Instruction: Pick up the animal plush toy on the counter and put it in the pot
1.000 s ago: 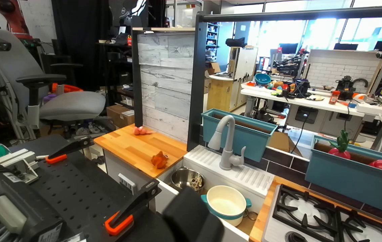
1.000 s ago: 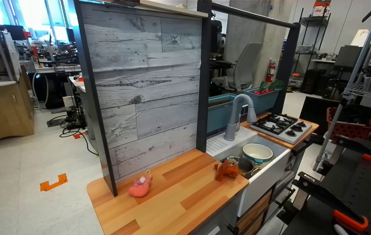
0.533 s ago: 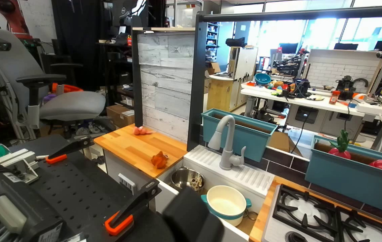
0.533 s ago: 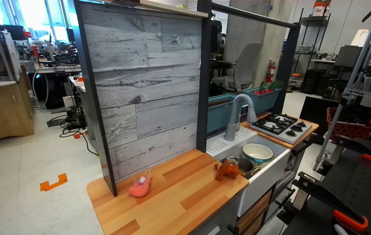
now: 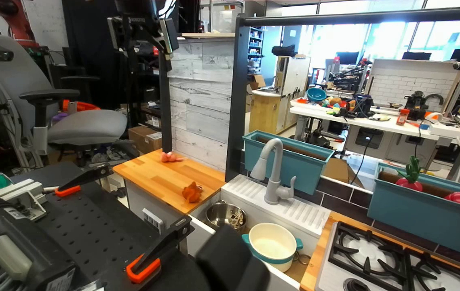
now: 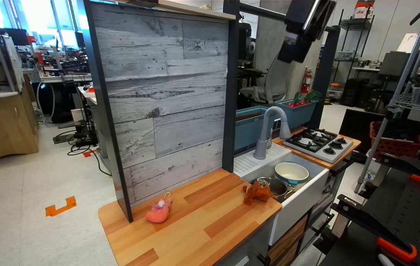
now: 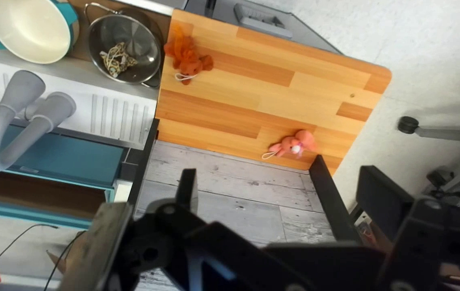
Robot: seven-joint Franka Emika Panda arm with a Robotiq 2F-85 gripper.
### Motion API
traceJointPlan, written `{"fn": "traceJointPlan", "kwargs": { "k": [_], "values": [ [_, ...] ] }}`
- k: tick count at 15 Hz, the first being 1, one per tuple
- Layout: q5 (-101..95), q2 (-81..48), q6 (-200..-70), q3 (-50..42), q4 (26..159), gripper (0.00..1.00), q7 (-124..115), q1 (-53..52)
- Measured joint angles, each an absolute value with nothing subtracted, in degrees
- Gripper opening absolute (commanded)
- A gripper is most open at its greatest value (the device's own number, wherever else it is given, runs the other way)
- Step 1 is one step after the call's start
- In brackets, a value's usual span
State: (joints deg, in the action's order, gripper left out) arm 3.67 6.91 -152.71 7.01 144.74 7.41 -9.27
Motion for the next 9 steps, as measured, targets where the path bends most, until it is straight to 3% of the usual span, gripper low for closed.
{"fn": "traceJointPlan", "kwargs": {
  "k": [9],
  "values": [
    [-9.6,-8.1,-171.1,3.3,145.8,1.0,3.2,-6.5]
  ]
}}
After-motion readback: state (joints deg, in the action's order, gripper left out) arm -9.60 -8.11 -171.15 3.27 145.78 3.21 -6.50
